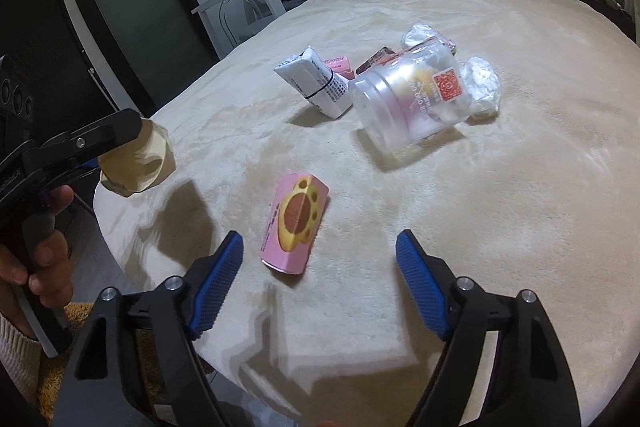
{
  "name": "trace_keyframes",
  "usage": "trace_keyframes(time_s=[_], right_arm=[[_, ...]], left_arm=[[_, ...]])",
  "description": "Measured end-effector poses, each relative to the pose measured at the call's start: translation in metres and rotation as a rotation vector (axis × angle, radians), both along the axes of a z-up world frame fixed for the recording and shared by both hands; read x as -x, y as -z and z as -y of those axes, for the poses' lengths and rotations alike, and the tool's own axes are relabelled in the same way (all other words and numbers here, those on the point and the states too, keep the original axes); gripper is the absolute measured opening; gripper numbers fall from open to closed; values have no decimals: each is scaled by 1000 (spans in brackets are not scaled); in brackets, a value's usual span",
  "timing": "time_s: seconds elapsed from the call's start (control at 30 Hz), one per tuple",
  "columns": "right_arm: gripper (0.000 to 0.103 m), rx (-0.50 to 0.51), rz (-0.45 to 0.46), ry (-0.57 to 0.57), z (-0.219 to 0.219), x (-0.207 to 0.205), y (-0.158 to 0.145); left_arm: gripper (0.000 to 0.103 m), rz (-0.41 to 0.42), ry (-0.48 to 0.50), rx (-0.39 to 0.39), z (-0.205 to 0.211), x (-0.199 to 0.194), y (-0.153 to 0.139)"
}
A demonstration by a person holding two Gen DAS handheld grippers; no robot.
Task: Collect trash
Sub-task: 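Grasp the pink snack box with the right gripper while the left holds the paper bag, then lower both held items over the clear plastic bag beside the bed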
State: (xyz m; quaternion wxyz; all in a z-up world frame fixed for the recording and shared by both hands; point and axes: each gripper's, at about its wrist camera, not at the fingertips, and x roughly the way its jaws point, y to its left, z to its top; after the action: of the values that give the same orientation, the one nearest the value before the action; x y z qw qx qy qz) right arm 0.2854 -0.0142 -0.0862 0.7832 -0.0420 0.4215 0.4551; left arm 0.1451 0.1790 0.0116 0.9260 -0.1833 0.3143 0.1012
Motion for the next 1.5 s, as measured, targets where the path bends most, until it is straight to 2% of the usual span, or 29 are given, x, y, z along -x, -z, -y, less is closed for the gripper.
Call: trace_keyframes(time_s=[0.07, 0.23, 0.43, 0.5, 1.03, 1.5], right_arm=[[70, -17, -36, 2, -5, -4, 4], [58, -39, -52, 9, -15, -9, 9], [48, 4, -26, -16, -34, -4, 17], [39, 22, -23, -21, -39, -3, 21], [32, 2, 19, -48, -24, 9, 11], [31, -52, 76, -9, 30, 26, -24]], left_arm=[[83, 3, -7, 10, -5, 4, 1], [83, 6, -5, 19, -8, 10, 3], [83, 7, 21, 7, -3, 11, 4], [83, 6, 26, 5, -1, 10, 4], [83, 15, 33, -6, 5, 11, 4], [83, 64, 48, 0, 28, 24, -3]])
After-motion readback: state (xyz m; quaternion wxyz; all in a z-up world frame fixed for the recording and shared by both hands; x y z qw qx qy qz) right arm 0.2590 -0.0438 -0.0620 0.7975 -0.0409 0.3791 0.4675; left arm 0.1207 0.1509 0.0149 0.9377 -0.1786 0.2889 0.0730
